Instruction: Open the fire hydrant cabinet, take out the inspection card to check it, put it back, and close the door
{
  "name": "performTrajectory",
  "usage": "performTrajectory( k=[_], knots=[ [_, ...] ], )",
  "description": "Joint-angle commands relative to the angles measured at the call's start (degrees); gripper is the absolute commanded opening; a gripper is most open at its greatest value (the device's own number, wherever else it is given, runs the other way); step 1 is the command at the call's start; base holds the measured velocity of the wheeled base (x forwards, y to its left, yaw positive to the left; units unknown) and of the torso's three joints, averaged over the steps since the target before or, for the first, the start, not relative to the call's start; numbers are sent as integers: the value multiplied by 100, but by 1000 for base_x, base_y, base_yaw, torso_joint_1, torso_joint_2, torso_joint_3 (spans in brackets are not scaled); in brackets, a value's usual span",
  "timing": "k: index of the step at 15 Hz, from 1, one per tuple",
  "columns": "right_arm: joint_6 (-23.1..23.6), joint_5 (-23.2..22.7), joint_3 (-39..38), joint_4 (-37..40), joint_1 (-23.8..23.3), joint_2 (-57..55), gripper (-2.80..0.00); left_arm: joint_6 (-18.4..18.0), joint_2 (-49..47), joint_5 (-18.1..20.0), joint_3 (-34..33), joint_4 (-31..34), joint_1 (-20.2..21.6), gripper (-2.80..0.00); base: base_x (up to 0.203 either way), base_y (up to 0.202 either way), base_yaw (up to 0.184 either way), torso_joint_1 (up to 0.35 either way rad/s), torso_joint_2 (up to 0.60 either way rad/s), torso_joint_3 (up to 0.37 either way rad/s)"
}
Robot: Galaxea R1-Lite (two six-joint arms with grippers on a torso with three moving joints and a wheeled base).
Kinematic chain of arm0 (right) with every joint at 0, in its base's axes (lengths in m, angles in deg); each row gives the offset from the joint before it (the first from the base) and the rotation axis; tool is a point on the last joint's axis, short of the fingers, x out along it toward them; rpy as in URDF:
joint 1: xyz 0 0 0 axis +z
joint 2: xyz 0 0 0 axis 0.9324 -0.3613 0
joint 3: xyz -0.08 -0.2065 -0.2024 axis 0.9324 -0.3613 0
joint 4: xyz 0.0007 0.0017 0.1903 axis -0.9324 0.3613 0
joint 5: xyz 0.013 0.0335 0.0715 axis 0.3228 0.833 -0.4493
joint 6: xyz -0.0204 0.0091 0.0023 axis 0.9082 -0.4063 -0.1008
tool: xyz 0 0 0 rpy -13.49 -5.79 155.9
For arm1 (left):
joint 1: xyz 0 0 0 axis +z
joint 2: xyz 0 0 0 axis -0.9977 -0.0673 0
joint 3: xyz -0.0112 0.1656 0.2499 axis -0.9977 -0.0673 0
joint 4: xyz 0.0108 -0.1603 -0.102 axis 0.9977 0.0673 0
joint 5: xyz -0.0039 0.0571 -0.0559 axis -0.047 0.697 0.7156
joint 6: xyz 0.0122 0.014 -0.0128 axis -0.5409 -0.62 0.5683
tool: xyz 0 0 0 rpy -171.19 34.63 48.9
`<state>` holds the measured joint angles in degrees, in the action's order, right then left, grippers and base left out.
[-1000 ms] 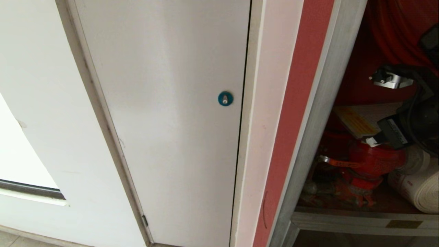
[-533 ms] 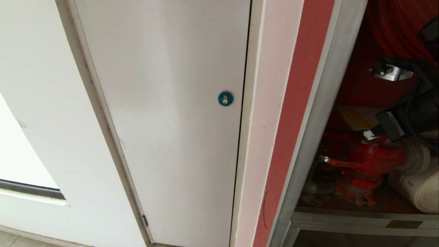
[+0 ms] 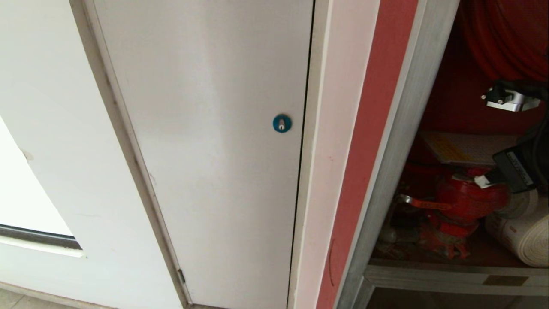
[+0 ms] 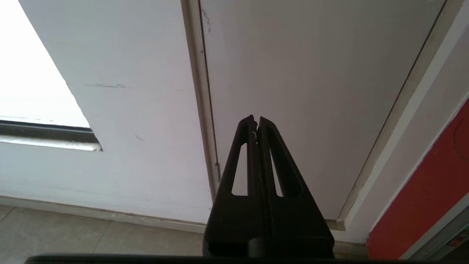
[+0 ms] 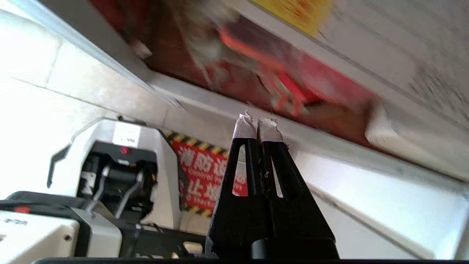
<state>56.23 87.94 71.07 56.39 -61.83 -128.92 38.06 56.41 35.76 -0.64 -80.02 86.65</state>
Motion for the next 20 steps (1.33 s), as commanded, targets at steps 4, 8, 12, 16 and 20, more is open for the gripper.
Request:
performTrajectory(
  k=[4, 8, 12, 16, 20],
  knots=[
    [497, 6, 37, 332, -822, 157, -280, -2, -9, 5, -9, 1, 2, -280, 0, 0, 0, 0, 0, 0],
    [925, 6, 212, 799, -1441, 227, -280, -2, -9, -2, -9, 1, 2, -280, 0, 0, 0, 0, 0, 0],
    [1008, 32, 458, 1010, -1628, 61, -280, -2, -9, 1, -9, 1, 2, -280, 0, 0, 0, 0, 0, 0],
    [1056, 41, 724, 966, -1750, -187, -280, -2, -9, 5, -9, 1, 2, -280, 0, 0, 0, 0, 0, 0],
    [1071, 41, 786, 656, -1754, -451, -280, -2, -9, 5, -9, 1, 2, -280, 0, 0, 0, 0, 0, 0]
  ],
)
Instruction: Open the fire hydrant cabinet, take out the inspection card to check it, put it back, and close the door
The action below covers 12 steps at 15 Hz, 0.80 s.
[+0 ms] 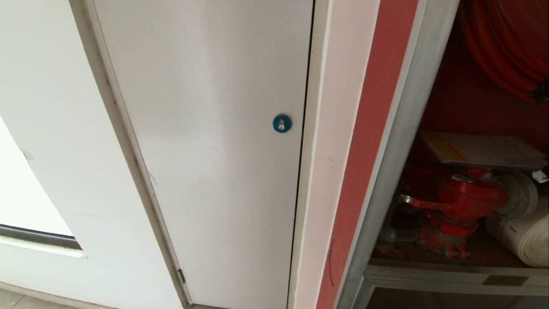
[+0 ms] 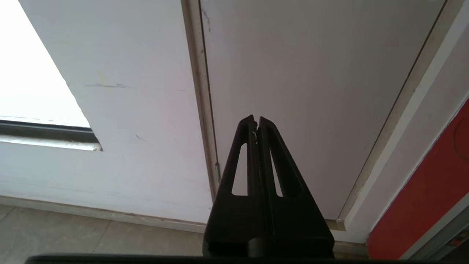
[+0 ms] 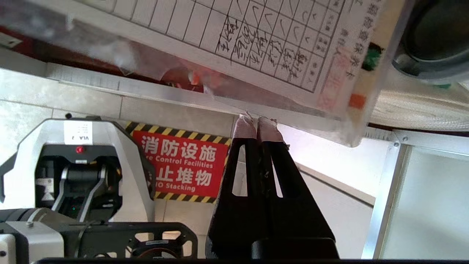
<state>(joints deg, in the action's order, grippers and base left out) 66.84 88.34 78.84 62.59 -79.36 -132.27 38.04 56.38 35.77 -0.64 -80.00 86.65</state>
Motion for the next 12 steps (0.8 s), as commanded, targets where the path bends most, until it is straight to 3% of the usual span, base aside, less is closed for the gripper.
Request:
performTrajectory(
  k=[1, 6, 12],
  knots=[
    [8, 2, 8, 12, 0, -163, -280, 0, -6, 4, -9, -1, 2, -280, 0, 0, 0, 0, 0, 0],
    [-21, -7, -9, -365, -18, -165, -280, 0, -6, -4, -9, -1, 2, -280, 0, 0, 0, 0, 0, 0],
    [5, -27, -105, -297, -18, 56, -280, 0, 1, -4, -9, -1, 2, -280, 0, 0, 0, 0, 0, 0]
  ],
)
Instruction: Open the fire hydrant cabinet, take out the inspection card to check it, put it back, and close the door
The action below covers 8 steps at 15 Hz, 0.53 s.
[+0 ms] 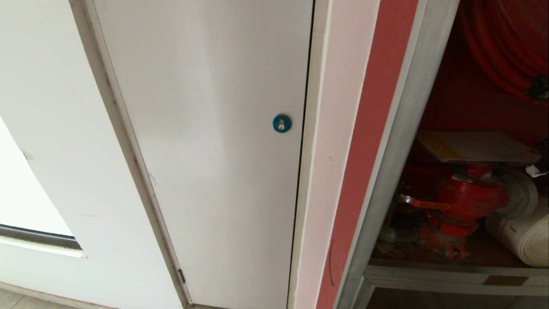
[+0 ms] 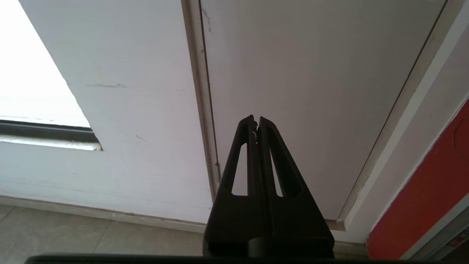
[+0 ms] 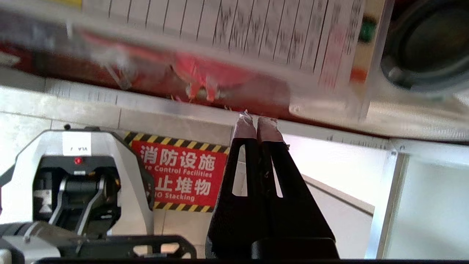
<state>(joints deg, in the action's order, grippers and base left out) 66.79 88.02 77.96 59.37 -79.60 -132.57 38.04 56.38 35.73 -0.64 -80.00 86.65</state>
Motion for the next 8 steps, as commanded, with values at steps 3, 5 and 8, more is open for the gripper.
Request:
performTrajectory(
  k=[3, 5, 8],
  knots=[
    [19, -57, -199, 113, 14, 350, -280, 0, -6, 2, -9, -1, 2, -280, 0, 0, 0, 0, 0, 0],
    [19, -106, -407, 122, 41, 633, -280, 0, 0, -1, -9, -1, 2, -280, 0, 0, 0, 0, 0, 0],
    [8, -291, -924, 118, 186, 1259, -280, 0, -6, 6, -9, -1, 2, -280, 0, 0, 0, 0, 0, 0]
  ],
)
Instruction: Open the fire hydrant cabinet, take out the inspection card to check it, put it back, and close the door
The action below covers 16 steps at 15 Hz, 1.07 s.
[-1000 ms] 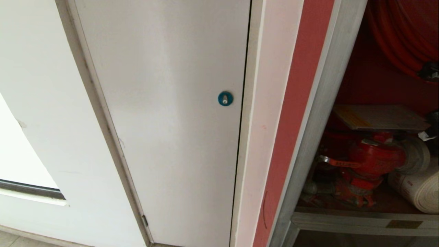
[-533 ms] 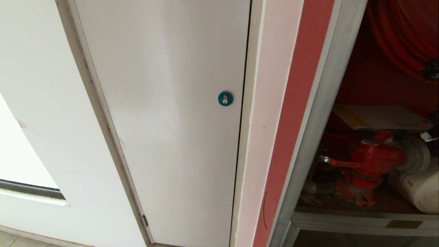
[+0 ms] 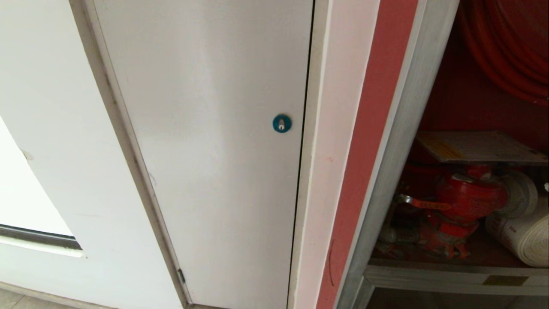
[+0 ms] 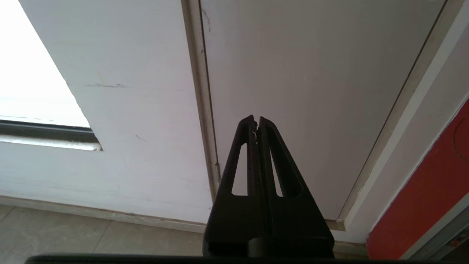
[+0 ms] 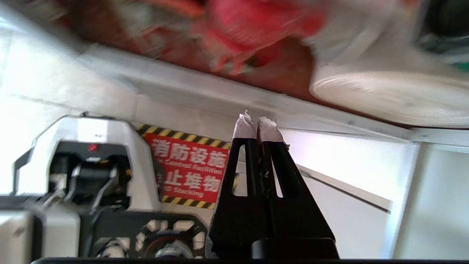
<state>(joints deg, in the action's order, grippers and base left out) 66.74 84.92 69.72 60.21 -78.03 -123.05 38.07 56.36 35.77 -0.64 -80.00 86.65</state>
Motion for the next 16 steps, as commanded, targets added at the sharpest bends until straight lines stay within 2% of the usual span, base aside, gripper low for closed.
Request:
performTrajectory(
  k=[1, 5, 7, 11, 16],
  knots=[
    [0, -88, -277, 32, 102, 551, -280, -3, -4, 4, -9, -1, 2, -280, 0, 0, 0, 0, 0, 0],
    [-66, -323, -985, 8, 498, 1711, -280, -3, -4, -4, -9, -1, 2, -280, 0, 0, 0, 0, 0, 0],
    [-255, -440, -1198, -4, 619, 2263, -280, -3, -4, -4, -9, -1, 2, -280, 0, 0, 0, 0, 0, 0],
    [-715, -639, -1478, -6, 654, 3325, -280, -3, -4, -4, -9, -1, 2, -280, 0, 0, 0, 0, 0, 0],
    [-727, -793, -2106, 21, 651, 4780, -280, -3, 4, -1, -9, -1, 2, -280, 0, 0, 0, 0, 0, 0]
  ],
)
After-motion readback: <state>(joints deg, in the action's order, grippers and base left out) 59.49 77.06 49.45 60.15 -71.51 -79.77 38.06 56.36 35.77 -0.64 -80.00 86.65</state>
